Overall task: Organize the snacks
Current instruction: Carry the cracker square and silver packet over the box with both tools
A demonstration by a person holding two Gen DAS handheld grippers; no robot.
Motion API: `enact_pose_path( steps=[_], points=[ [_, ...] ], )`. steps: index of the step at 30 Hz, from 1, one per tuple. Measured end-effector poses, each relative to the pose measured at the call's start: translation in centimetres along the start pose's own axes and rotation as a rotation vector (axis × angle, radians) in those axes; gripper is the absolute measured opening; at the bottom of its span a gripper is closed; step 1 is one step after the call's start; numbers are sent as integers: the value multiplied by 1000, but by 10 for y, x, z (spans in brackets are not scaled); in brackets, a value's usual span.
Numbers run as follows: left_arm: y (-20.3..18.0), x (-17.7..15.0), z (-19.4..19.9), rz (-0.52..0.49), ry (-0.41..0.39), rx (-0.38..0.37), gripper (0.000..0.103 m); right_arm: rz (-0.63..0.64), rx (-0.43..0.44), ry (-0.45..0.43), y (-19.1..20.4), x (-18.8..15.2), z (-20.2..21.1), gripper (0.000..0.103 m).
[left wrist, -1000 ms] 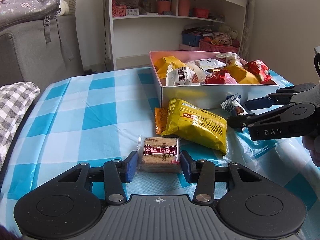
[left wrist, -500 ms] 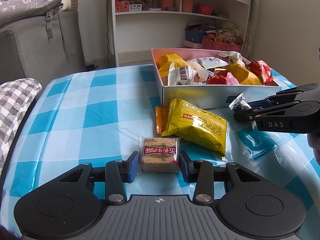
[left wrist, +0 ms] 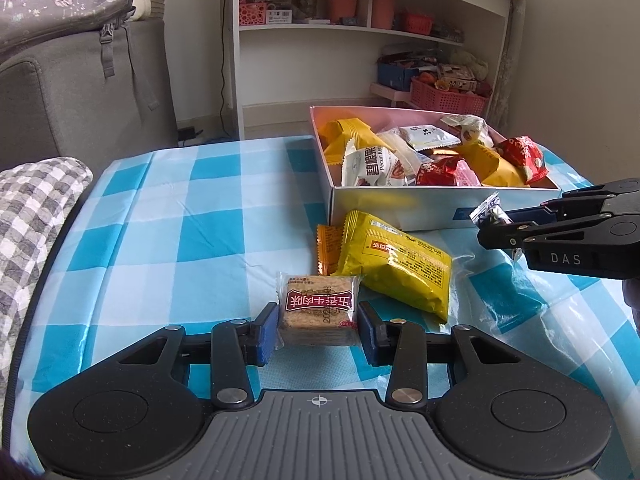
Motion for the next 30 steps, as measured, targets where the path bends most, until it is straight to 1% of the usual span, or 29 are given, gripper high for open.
enact_pose_path(
  steps=[18,30],
  points=[
    [-10,17,12,-5,-21,-23,39,-20,14,-29,-8,11,23,22],
    [-25,46,8,-4,-65,-48,39,-108,23,-79,-28,36,38,22]
  ],
)
Point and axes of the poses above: each gripper's, at about its wrist camera, not at the fingertips, and z roughly against the way its jaws point, y to its left, x to its top, the point moved 9 cm from there along -z, roughly the way its jaws point, and after that the axes turned 15 degrees about -x, right-handed, at the moved point
